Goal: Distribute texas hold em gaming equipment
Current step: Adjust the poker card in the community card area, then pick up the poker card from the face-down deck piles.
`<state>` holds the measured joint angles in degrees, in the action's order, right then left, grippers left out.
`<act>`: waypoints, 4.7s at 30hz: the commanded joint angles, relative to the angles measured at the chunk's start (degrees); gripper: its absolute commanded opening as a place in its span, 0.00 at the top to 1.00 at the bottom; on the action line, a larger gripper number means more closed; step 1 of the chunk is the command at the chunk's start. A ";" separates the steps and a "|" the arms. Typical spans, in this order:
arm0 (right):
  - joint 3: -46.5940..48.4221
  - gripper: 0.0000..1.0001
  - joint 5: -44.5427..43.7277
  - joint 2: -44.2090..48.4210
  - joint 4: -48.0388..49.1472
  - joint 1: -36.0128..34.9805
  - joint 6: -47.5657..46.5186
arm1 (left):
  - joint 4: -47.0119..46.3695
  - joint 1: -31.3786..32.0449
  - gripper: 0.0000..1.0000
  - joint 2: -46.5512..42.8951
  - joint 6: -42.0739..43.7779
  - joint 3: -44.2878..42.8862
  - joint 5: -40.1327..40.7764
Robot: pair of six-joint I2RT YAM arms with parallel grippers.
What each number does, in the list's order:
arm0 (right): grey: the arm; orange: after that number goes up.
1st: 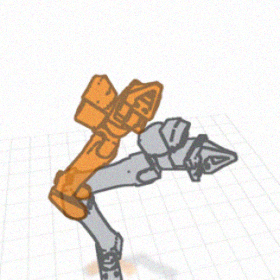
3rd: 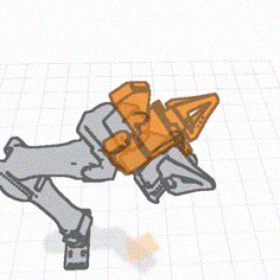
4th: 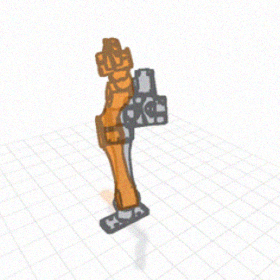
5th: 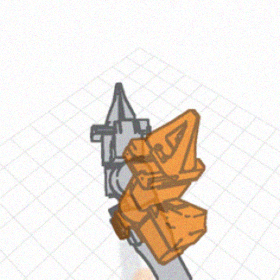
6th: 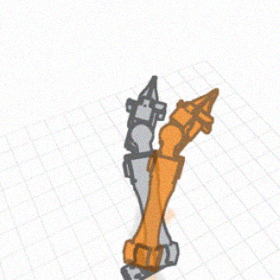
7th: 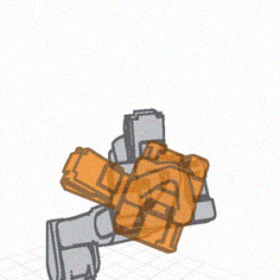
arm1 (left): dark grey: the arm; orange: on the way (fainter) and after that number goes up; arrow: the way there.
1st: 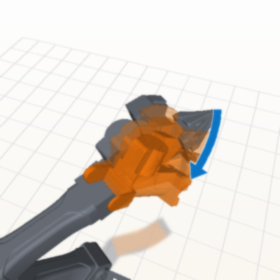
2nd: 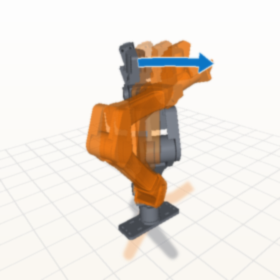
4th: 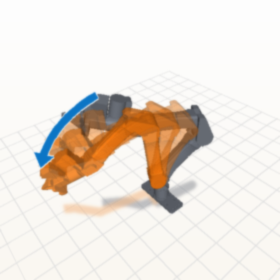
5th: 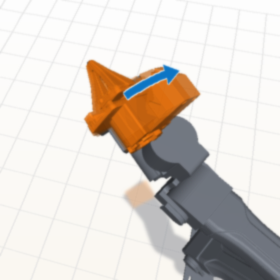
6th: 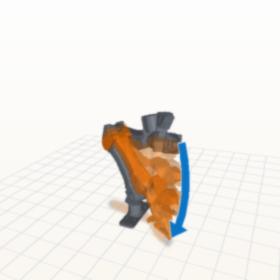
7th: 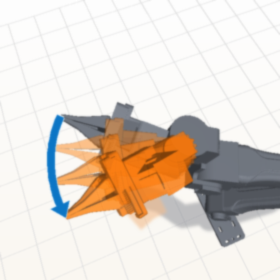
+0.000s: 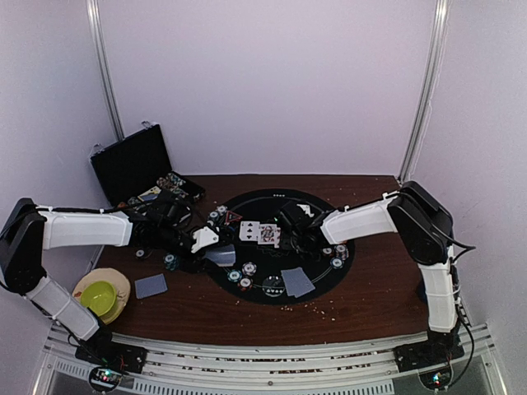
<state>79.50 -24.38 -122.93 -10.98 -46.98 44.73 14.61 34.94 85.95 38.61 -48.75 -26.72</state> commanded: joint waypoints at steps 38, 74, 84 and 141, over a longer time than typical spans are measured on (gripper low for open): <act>-12.01 0.03 2.75 22.67 9.49 -0.23 -8.81 | -2.22 -0.04 0.47 0.09 -0.03 -0.64 -0.74; -2.61 0.16 44.10 5.39 22.95 -7.40 -20.11 | -1.34 -0.04 0.47 -1.68 1.46 0.13 -3.51; -6.92 0.32 44.04 8.52 23.23 -5.48 -20.50 | -1.34 -0.02 0.47 -1.32 1.38 0.02 -3.39; 13.72 0.55 54.65 8.73 -13.16 -5.23 -38.23 | -1.08 -0.04 0.47 0.23 1.37 -0.44 -2.91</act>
<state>91.00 29.67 -114.63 -23.64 -52.58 7.20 15.00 34.94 85.80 39.42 -48.73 -28.49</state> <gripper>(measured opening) 0.454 0.535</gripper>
